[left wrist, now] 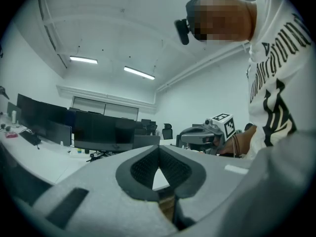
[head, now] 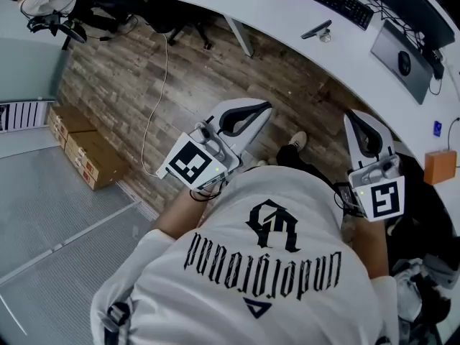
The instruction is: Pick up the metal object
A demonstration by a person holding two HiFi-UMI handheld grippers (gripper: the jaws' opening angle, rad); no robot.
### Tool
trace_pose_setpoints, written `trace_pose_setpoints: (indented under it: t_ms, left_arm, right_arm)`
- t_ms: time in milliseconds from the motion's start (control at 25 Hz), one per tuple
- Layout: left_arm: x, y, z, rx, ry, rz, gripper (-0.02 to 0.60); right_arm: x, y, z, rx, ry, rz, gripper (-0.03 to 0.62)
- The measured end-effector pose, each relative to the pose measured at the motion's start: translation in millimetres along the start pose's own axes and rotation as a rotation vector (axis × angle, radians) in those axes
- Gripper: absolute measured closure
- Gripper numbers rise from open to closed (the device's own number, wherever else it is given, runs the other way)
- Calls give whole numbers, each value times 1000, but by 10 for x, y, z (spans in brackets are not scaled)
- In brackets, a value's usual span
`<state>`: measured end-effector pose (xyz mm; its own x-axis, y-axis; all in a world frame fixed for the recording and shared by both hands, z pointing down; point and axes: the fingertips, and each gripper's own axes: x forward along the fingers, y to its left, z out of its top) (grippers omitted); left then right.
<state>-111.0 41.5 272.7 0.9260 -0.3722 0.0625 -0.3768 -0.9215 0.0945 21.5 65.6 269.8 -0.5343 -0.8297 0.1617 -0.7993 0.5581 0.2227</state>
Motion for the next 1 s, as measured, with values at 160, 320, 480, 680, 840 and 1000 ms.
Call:
trace_pose_setpoints:
  t_ms: [160,320,480,680,840,1000]
  left_arm:
    - [435,115,25,3,15,-8,568]
    - [825,166,50,18,25,-18,568]
    - [1109,206,45,19,34,-23,566]
    - [1343,259,34,19,47,-44,566]
    - [1534,329,51,19,46,-64,568]
    - [1745,430,88,24,40,-96,567]
  right_arm:
    - [10,-412,-80,10,-7,-4,579]
    - [-58,-753,-226,31,4,-5,579]
    - [-120,-999,-344,61,12,-13,579]
    - [-114,-1156,-472,92,38,-13,579]
    - [-75,-1277,-520,114,49,-23,578]
    - [-3,-1429,-558,116,65,-37,577]
